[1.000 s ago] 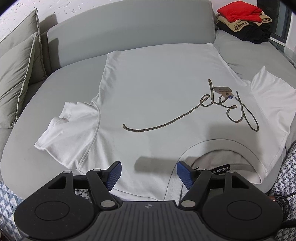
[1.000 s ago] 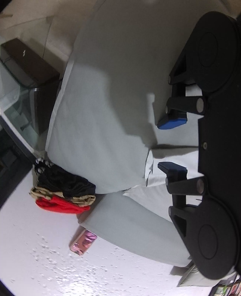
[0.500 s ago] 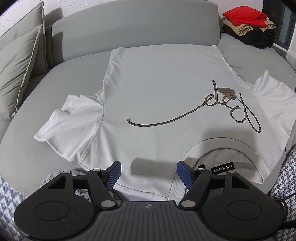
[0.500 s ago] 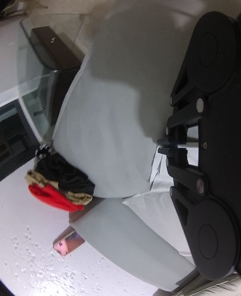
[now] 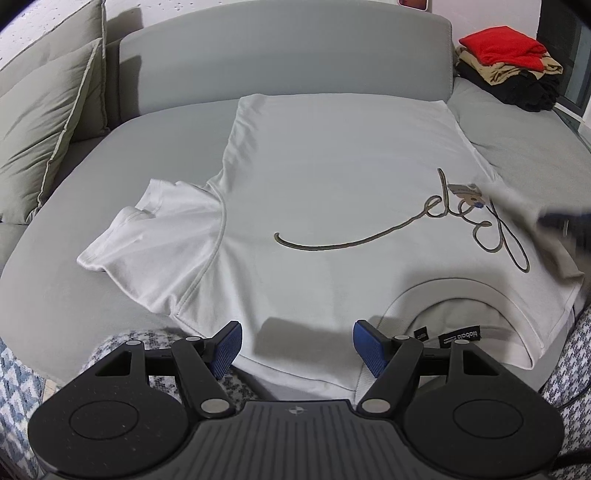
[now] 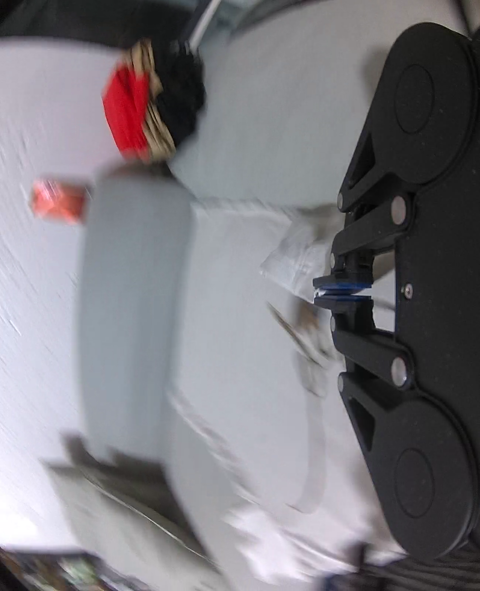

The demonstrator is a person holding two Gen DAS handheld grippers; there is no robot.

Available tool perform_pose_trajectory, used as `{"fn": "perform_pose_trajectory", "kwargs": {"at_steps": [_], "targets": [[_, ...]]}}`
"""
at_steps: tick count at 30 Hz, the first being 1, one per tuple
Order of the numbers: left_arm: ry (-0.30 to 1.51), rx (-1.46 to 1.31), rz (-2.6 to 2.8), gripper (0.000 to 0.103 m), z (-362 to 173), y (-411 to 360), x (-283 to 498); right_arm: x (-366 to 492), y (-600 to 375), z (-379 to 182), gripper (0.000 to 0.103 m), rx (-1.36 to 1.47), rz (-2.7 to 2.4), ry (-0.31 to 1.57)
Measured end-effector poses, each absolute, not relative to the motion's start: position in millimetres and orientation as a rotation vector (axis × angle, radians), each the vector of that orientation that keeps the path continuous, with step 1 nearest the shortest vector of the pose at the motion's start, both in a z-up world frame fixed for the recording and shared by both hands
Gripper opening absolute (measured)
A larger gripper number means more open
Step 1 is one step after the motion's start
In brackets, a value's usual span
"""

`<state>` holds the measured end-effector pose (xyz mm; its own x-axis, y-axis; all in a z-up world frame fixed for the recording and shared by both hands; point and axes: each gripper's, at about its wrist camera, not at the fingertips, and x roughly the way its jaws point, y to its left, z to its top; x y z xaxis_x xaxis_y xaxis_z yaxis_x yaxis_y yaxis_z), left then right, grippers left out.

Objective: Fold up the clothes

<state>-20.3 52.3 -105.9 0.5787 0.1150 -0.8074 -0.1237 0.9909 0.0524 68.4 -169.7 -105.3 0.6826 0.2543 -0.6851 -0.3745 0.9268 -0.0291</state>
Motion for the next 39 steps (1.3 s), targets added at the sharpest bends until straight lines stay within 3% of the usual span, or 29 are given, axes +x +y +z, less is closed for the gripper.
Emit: {"fn": "perform_pose_trajectory", "kwargs": {"at_steps": [3,4,6,8,9,10,15,17,23,29,35,39], "targets": [[0.947,-0.007,0.149,0.070,-106.7,54.1,-19.6,58.9,-181.1,-102.0,0.032,-0.106,0.432,0.780],[0.948,-0.007,0.152,0.070,-106.9,54.5,-19.1,59.4,-191.5,-97.7,0.033,-0.052,0.425,0.773],[0.950,-0.008,0.152,0.069,-106.8,53.8,-17.4,69.7,-216.9,-93.6,0.033,0.080,0.310,0.772],[0.946,-0.001,0.149,0.069,-105.3,50.3,-16.2,83.0,-242.2,-92.8,0.024,0.207,0.168,0.784],[0.942,0.008,0.145,0.069,-104.4,47.9,-16.1,91.6,-249.8,-95.8,0.013,0.242,0.115,0.805],[0.938,0.017,0.141,0.069,-103.7,45.3,-16.0,100.5,-255.4,-99.2,0.011,0.268,0.075,0.828],[0.926,0.070,0.133,0.069,-102.5,36.5,-18.4,127.8,-227.3,-134.6,0.011,0.053,0.014,0.991],[0.927,0.079,0.139,0.069,-103.4,38.2,-19.6,125.7,-221.9,-146.1,0.004,-0.054,-0.014,1.074],[0.922,0.067,0.155,0.069,-104.2,51.2,-18.5,106.7,-231.4,-132.3,0.004,-0.076,-0.021,1.192],[0.916,0.045,0.162,0.069,-105.3,56.9,-8.1,105.7,-259.4,-99.4,0.008,0.281,0.001,0.941],[0.922,0.084,0.147,0.069,-112.2,46.0,-4.1,141.1,-238.9,-133.6,0.011,0.425,-0.002,0.997],[0.917,0.123,0.135,0.069,-113.2,43.8,-8.7,127.1,-197.6,-130.4,0.011,0.319,0.154,1.017]]}}
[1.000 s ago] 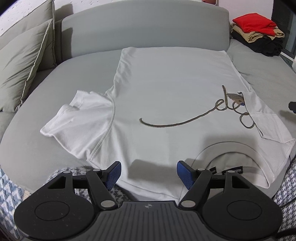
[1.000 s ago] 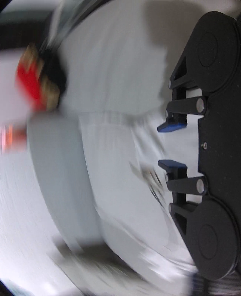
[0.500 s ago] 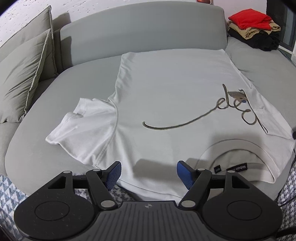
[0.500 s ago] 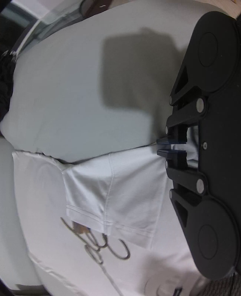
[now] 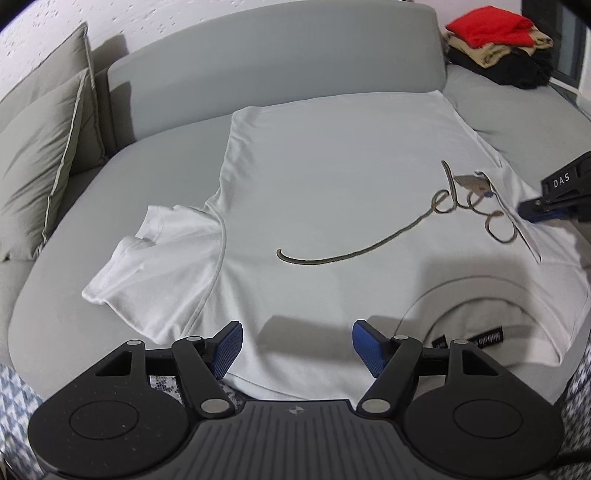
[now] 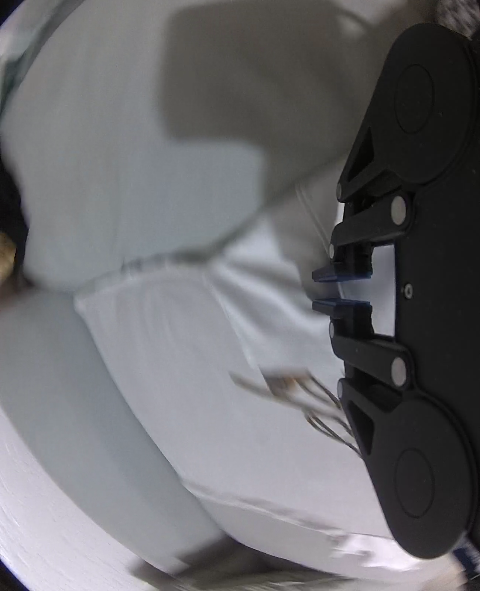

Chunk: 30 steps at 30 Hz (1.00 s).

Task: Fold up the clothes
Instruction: 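Lay the folded side down and open the right tool, then withdraw both open tools above the hoodie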

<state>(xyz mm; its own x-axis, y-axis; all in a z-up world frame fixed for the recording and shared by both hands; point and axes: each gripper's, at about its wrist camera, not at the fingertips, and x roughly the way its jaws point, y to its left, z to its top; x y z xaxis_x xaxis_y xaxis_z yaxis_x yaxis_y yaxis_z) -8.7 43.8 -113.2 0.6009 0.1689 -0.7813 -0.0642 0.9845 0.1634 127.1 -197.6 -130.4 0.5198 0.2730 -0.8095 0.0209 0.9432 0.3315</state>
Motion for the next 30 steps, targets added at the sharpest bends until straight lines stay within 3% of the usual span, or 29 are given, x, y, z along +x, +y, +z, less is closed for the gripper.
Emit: {"fn": "perform_pose_trajectory", "kwargs": {"at_steps": [6,9,13,20,25,30], "targets": [[0.906,0.099,0.130,0.067,-113.8,47.4,-2.6,132.1,-216.6,-109.4,0.012,0.425,0.097,0.926],[0.891,0.101,0.124,0.064,-115.0,47.2,5.4,156.7,-227.5,-127.0,0.013,0.561,0.048,0.989],[0.906,0.112,0.129,0.064,-117.2,43.6,14.1,184.9,-204.5,-147.5,0.015,0.533,0.097,1.018],[0.895,0.094,0.131,0.067,-107.8,54.5,-3.8,167.3,-220.8,-124.1,0.019,0.602,0.129,0.985],[0.919,0.015,0.094,0.056,-113.7,53.5,-5.8,103.6,-218.1,-106.2,0.019,0.432,0.181,1.045],[0.981,0.121,0.013,0.037,-129.2,23.8,-13.2,78.5,-204.0,-116.2,0.019,0.274,0.181,1.070]]}}
